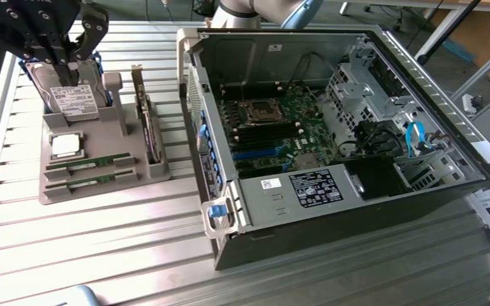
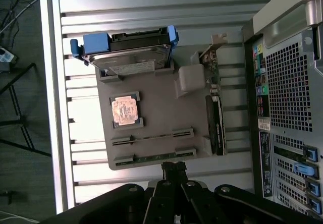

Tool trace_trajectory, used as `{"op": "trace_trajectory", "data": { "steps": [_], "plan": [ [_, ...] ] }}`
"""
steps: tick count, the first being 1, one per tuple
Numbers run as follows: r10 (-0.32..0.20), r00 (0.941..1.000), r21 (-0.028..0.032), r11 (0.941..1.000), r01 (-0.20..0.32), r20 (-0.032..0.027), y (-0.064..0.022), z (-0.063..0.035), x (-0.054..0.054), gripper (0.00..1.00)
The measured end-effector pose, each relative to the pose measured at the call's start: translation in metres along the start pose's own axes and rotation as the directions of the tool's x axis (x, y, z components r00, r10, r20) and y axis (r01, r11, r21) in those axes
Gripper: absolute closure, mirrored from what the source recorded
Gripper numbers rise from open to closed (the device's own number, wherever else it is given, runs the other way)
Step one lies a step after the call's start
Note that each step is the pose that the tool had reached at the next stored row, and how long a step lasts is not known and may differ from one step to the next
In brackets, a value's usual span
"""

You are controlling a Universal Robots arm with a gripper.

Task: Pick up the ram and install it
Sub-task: 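Reach for the ram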

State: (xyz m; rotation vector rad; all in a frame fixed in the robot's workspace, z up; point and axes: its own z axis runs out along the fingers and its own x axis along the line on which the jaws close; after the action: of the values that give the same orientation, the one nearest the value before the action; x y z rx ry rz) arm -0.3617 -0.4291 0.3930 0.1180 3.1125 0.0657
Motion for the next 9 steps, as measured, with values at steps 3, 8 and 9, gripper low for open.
{"op": "trace_trajectory", "data": {
  "steps": [3,8,9],
  "plan": [
    [0.000,1.0000,0.0000,1.0000,0.000,0.0000,-0.0008,0.0000,0.0000,0.89],
    [0.000,1.0000,0.0000,1.0000,0.000,0.0000,-0.0020,-0.0001,-0.0001,0.89],
    [0.000,1.0000,0.0000,1.0000,0.000,0.0000,-0.0022,-0.0001,-0.0001,0.89]
  ]
}}
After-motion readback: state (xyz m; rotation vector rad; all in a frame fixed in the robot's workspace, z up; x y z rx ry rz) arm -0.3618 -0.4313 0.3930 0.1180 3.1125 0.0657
